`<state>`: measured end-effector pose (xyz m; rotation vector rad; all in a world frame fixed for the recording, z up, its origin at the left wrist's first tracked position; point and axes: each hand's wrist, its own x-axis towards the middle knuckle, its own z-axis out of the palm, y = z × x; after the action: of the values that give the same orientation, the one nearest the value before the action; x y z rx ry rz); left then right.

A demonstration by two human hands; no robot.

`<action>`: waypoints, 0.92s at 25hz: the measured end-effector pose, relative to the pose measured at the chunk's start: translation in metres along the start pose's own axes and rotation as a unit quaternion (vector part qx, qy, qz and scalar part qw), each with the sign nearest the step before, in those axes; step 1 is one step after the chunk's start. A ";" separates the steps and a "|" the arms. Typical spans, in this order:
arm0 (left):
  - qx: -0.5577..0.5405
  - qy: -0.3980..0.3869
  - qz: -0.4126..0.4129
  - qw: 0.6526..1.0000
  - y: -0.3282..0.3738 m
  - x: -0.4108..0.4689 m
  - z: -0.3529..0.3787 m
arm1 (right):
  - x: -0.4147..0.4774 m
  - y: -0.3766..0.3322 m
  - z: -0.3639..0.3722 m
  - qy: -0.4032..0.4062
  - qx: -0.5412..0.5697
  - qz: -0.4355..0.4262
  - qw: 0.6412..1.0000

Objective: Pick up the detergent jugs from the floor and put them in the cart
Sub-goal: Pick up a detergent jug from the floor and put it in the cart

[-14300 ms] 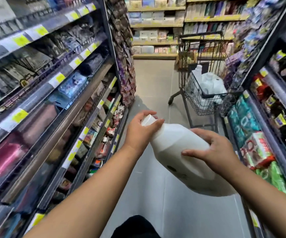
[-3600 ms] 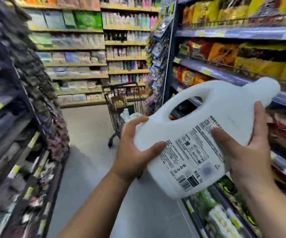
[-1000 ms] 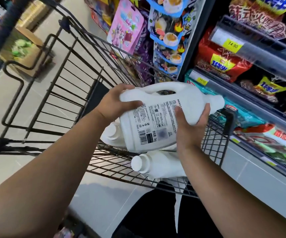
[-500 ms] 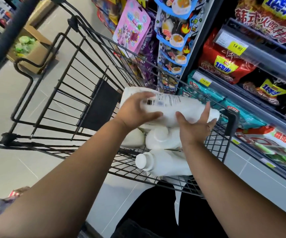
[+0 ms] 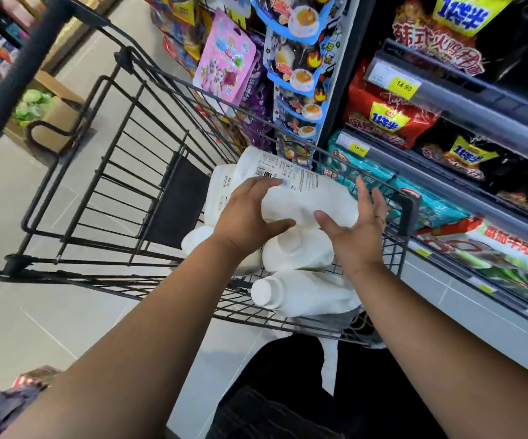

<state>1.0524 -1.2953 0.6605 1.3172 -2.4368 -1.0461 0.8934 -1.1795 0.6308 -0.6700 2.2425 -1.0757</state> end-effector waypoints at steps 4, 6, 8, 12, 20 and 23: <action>-0.010 -0.008 0.035 0.999 0.043 -0.005 -0.006 | -0.005 -0.010 -0.050 0.025 0.028 -0.042 0.998; -0.022 -0.012 0.055 0.998 0.075 -0.010 -0.006 | -0.010 -0.011 -0.085 0.027 0.037 -0.049 0.998; -0.027 -0.015 0.078 0.996 0.112 -0.018 -0.004 | -0.018 -0.008 -0.121 0.022 0.039 -0.047 0.998; -0.022 -0.058 0.116 0.991 0.195 -0.044 0.025 | -0.048 0.014 -0.211 0.039 0.053 -0.041 0.997; -0.005 -0.179 0.244 0.953 0.412 -0.124 0.171 | -0.155 0.112 -0.449 0.165 0.139 0.022 0.976; 0.019 -0.235 0.329 0.914 0.507 -0.166 0.235 | -0.211 0.164 -0.539 0.237 0.134 0.053 0.961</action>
<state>0.7065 -0.8651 0.8477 0.1705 -2.9045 -1.1990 0.6535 -0.6672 0.8357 -0.1852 2.4167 -1.5785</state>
